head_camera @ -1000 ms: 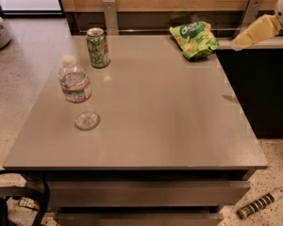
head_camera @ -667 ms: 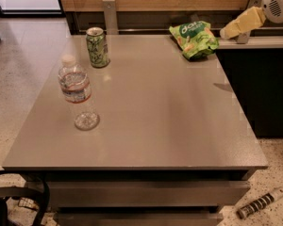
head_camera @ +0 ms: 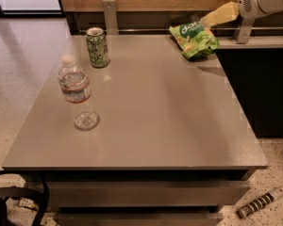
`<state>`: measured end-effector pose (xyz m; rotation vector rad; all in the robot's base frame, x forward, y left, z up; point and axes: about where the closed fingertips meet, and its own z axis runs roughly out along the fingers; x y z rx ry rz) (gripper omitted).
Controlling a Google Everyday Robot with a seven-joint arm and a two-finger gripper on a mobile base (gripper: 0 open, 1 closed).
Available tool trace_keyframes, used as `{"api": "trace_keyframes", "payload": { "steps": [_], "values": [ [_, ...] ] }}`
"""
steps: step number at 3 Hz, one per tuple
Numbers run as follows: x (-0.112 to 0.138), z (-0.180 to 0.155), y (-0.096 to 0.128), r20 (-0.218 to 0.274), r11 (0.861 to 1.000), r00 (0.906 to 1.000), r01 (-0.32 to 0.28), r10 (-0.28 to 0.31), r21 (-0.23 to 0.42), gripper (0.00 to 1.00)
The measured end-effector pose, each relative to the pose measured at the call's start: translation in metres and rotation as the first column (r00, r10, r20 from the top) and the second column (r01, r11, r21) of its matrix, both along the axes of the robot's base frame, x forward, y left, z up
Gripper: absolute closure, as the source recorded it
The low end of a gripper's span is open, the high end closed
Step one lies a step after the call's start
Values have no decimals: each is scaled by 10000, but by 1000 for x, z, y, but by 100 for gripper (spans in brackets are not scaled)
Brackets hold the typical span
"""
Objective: Move green rice chip bag near water bottle
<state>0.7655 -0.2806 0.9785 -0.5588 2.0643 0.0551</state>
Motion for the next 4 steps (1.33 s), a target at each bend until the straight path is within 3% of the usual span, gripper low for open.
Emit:
{"api": "trace_keyframes", "payload": {
  "steps": [1, 2, 4],
  "values": [
    [29, -16, 13, -186, 9985, 9998, -5, 15, 547, 0],
    [50, -34, 22, -508, 9977, 9984, 289, -257, 621, 0],
    [66, -73, 44, -1304, 9983, 9908, 424, -369, 396, 0]
  ]
}}
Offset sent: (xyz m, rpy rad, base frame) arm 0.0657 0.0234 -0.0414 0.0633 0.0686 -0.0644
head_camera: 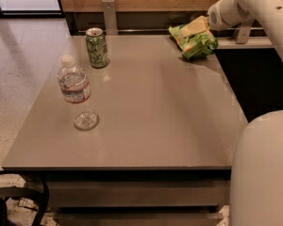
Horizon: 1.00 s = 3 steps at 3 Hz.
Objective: Move green rice chip bag near water bottle
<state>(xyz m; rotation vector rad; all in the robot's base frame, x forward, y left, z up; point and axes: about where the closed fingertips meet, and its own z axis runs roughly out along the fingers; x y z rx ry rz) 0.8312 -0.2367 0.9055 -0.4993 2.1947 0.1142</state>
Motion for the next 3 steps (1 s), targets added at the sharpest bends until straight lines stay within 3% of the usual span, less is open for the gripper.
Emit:
{"api": "trace_keyframes", "payload": {
  "steps": [2, 3],
  "values": [
    [9, -29, 12, -545, 9999, 9985, 57, -63, -102, 0],
    [6, -45, 5, -817, 9996, 9963, 277, -281, -57, 0]
  ]
}}
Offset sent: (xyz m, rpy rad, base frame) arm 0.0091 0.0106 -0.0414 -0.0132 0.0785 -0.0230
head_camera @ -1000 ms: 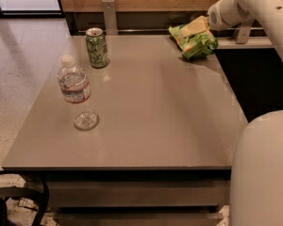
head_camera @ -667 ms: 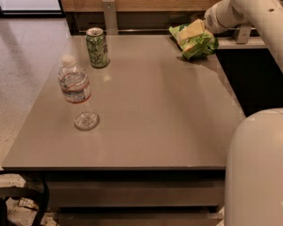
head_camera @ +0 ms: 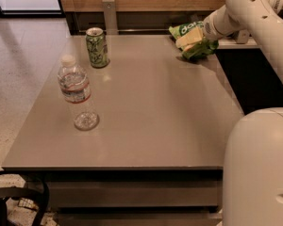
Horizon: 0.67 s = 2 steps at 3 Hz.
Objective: Move green rice chip bag near water bottle
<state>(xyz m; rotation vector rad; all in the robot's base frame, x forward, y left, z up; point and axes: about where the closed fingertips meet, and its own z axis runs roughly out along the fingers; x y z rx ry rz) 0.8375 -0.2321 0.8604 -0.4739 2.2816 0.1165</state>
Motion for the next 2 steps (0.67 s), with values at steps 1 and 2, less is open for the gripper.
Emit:
{"api": "trace_keyframes", "payload": {
  "steps": [1, 2],
  "values": [
    [-5, -16, -10, -265, 9996, 9993, 263, -260, 103, 18],
    [-5, -21, -10, -333, 9996, 9991, 271, -267, 116, 41]
  ]
}}
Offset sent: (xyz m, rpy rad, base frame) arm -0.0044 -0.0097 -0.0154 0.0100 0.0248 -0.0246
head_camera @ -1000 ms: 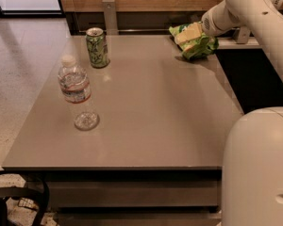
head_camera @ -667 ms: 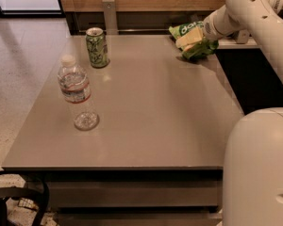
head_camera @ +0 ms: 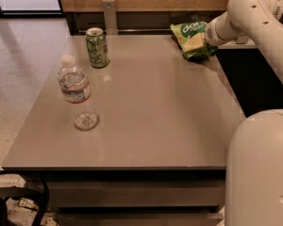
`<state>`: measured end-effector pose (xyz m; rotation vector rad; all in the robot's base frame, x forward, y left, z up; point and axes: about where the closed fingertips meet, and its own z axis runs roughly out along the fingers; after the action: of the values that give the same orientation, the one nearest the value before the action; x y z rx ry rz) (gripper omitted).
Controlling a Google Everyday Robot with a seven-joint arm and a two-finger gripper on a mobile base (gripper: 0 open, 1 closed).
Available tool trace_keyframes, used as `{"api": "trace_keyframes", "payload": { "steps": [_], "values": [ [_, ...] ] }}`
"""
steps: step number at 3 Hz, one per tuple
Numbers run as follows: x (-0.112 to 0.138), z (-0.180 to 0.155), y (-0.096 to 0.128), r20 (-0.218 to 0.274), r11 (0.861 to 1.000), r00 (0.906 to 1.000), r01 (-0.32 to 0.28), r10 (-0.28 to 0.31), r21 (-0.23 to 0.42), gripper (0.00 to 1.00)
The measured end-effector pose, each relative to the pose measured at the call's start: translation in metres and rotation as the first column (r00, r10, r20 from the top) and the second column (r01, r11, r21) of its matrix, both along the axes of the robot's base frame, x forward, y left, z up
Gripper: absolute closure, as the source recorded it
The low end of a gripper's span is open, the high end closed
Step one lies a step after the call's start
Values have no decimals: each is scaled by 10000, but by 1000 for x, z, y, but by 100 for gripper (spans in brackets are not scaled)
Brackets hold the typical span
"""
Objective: Move green rice chip bag near water bottle
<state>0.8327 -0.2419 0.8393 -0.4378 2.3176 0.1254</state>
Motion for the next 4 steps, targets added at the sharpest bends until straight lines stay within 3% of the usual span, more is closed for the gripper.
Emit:
{"api": "trace_keyframes", "payload": {
  "steps": [2, 3, 4],
  "values": [
    [1, -3, 3, -33, 10000, 10000, -57, 57, -5, 89],
    [2, -6, 5, -69, 10000, 9999, -80, 80, -1, 100],
    [2, -5, 5, -71, 10000, 9999, -80, 80, -1, 100]
  ]
}}
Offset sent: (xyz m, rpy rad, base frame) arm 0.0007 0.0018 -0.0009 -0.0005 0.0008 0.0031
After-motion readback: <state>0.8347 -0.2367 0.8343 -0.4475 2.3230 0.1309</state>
